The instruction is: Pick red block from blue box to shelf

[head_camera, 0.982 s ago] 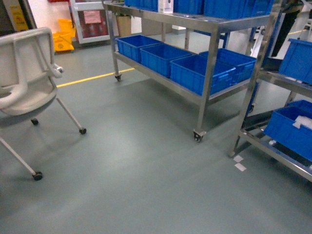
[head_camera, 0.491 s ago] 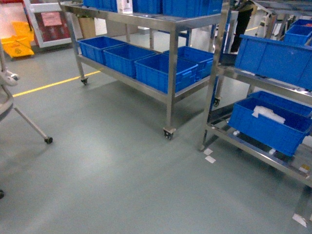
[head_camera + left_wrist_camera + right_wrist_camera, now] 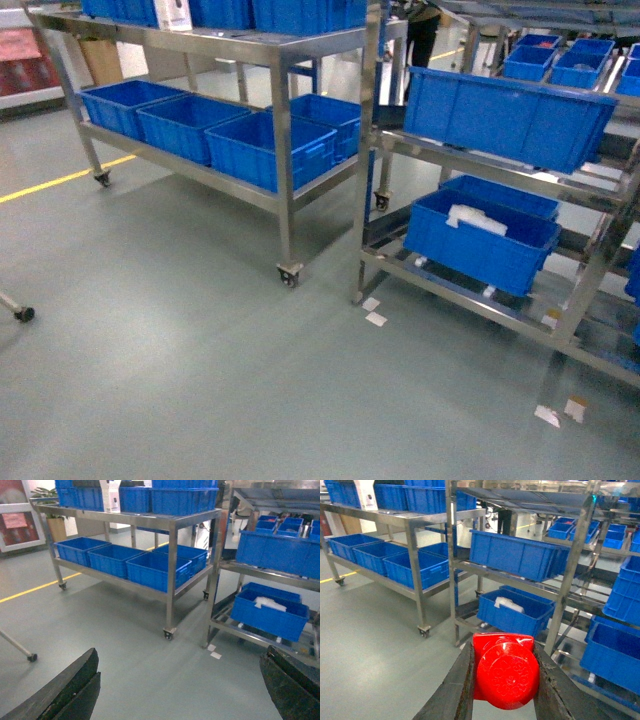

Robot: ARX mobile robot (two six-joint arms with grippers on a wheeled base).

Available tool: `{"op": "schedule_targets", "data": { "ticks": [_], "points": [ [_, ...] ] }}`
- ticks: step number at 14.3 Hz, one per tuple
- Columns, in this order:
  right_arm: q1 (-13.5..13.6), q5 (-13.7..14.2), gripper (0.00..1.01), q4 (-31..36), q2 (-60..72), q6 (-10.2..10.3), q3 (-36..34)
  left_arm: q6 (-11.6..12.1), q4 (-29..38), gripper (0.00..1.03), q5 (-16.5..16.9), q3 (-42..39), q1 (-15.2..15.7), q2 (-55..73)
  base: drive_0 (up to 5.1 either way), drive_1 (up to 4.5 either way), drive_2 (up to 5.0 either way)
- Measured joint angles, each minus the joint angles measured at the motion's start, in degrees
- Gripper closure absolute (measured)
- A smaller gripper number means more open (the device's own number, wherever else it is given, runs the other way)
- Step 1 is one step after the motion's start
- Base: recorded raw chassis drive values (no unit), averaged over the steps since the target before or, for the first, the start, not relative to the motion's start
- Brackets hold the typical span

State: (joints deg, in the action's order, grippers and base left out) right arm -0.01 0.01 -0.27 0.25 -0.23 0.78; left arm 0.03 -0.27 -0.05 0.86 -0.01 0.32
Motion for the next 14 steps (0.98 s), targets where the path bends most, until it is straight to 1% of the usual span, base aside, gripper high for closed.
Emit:
{"op": "schedule_targets", "data": {
  "ticks": [14],
  "points": [
    [0.00,0.00,0.77,0.00,0.00,0.00,-0.02,0.00,0.00,0.05,0.00,0.00,0.00,0.00,-1.5,-1.46,-1.5]
  ]
}}
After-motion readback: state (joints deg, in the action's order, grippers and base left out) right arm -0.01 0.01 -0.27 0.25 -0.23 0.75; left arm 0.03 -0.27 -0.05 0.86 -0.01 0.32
